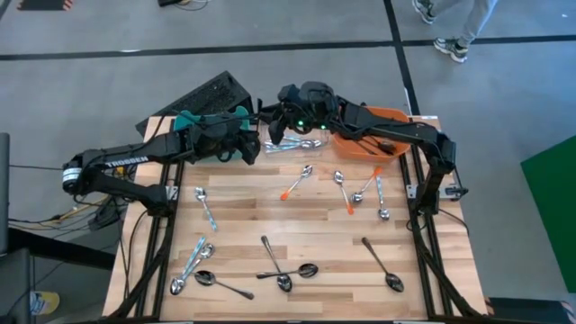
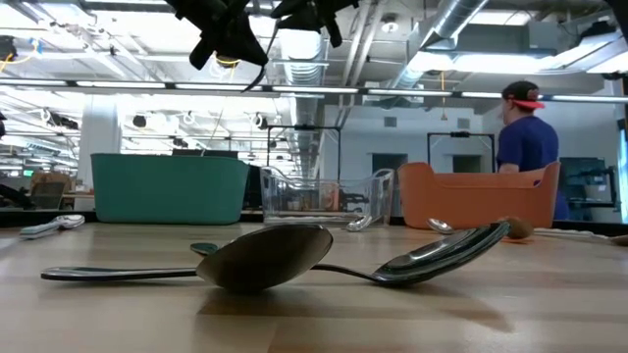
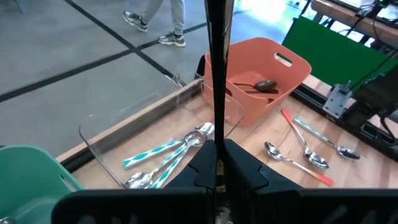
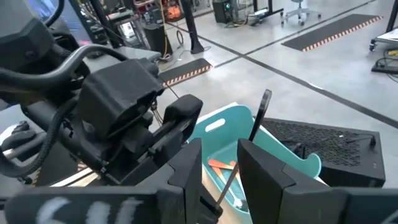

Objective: Sort silverware by color (type)
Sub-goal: Put the black spoon into the orange bin

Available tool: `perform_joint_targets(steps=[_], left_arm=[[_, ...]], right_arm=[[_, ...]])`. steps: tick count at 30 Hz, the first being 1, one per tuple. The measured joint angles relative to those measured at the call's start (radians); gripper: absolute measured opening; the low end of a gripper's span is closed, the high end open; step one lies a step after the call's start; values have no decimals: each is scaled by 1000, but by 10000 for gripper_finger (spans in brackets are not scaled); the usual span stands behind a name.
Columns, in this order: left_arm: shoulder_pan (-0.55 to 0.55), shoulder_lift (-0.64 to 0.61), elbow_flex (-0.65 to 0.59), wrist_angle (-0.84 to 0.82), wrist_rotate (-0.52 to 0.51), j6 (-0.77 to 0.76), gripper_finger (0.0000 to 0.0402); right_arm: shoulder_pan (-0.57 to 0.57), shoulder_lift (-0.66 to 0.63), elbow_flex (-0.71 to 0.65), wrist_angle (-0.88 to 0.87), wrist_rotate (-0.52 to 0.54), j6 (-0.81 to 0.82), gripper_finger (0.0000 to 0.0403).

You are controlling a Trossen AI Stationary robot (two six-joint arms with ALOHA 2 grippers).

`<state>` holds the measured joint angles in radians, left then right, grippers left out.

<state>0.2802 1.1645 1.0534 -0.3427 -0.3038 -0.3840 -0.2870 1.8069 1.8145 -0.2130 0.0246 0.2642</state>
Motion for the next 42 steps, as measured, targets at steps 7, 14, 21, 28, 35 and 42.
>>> perform_joint_targets(steps=[7, 14, 21, 28, 35, 42], left_arm=[[0, 0, 0, -8, -11, 6, 0], [0, 0, 0, -13, -18, 8, 0], [-1, 0, 0, -12, -15, 24, 0], [0, -1, 0, -18, -14, 24, 0], [0, -1, 0, -34, -14, 24, 0], [0, -1, 0, -33, 4, 25, 0]], right_arm=[[11, 0, 0, -13, 1, 24, 127], [27, -33, 0, -122, 14, 26, 127], [14, -17, 1, -70, 63, 30, 127], [19, 7, -1, -56, 52, 35, 127], [8, 7, -1, -29, 52, 27, 127], [-11, 26, 0, 43, 52, 62, 127]])
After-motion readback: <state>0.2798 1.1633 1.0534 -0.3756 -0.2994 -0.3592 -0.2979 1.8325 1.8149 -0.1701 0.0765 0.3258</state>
